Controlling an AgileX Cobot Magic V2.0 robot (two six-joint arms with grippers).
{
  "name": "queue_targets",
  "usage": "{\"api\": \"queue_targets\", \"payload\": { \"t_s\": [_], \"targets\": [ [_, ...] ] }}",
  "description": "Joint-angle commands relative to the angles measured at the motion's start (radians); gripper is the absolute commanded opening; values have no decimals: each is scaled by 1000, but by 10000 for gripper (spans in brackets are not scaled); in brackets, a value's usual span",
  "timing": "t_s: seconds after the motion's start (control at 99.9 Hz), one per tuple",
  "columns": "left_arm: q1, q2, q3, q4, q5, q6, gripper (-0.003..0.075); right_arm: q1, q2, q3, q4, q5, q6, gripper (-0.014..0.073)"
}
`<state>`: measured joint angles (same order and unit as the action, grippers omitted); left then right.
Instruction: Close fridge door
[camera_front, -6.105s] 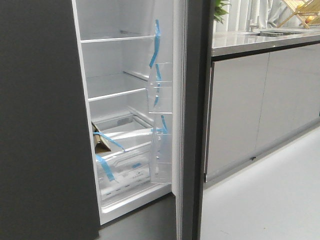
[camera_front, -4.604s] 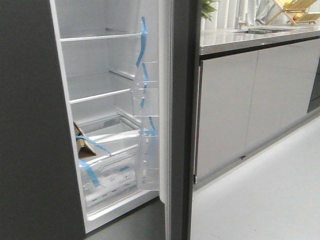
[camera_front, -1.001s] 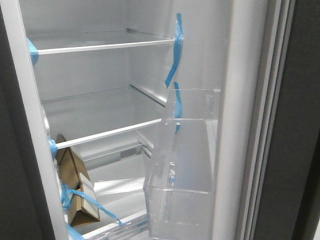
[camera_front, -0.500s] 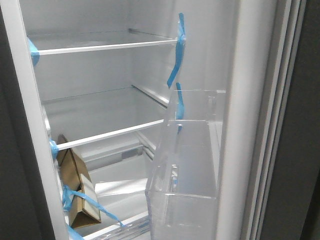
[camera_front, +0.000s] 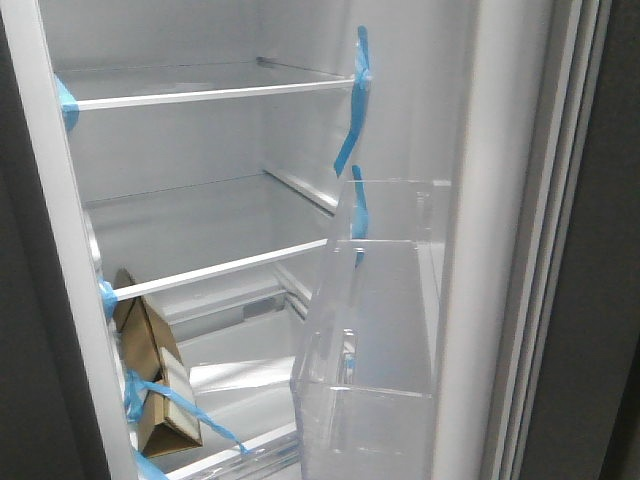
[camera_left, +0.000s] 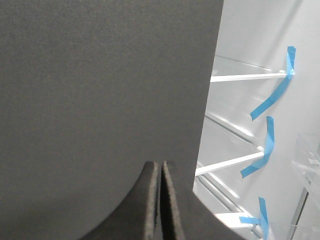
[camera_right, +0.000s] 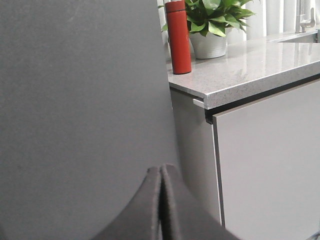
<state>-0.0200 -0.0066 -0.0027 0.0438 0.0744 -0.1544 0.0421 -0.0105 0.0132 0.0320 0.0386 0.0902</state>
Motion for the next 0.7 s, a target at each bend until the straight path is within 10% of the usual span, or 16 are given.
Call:
{"api": "queue_targets", "payload": {
  "t_s": [0.0,0.42,0.691],
  "targets": [
    [-1,-23,40,-6,-83,-2,-20,-6,-19,24,-10,-77,-8,-71],
    [-1,-23,40,-6,-83,-2,-20,-6,189,-278,139,-53,-8,-71],
    [-1,-23,40,-6,-83,-2,-20,-6,477,-572,543,-51,-8,-71]
  ]
}}
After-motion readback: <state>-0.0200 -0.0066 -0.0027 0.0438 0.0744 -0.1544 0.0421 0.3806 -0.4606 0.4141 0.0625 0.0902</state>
